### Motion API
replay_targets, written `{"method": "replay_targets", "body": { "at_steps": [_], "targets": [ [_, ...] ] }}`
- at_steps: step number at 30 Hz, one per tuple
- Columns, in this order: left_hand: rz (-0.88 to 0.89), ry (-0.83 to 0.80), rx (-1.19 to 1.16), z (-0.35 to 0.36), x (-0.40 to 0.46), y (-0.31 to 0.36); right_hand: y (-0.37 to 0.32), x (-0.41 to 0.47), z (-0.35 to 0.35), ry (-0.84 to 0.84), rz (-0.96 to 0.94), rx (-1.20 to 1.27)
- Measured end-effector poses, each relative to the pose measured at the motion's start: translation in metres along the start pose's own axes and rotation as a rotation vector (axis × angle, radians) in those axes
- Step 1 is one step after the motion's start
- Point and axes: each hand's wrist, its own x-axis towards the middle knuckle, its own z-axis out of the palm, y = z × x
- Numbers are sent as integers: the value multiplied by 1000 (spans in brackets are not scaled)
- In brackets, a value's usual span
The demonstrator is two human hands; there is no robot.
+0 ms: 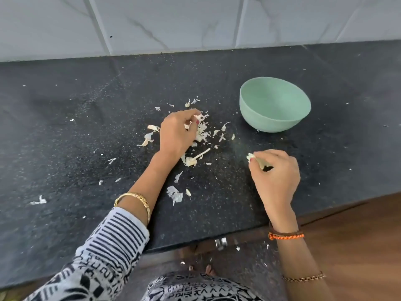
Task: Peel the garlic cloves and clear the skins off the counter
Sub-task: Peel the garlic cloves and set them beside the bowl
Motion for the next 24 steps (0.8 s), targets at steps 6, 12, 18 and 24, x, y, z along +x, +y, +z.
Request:
{"method": "replay_targets", "body": {
  "at_steps": [6, 12, 18, 24],
  "targets": [
    [29, -19, -12, 0, -2, 1, 4, -3, 1, -4, -55, 21],
    [1, 26, -25, -3, 0, 0, -6, 1, 7, 3, -136, -21],
    [-12, 35, -27, -3, 2, 0, -36, 20, 21, -65, -247, 57],
    [-148, 103, -30, -9, 10, -9, -63, 59, 39, -243, -217, 157]
  ]
}}
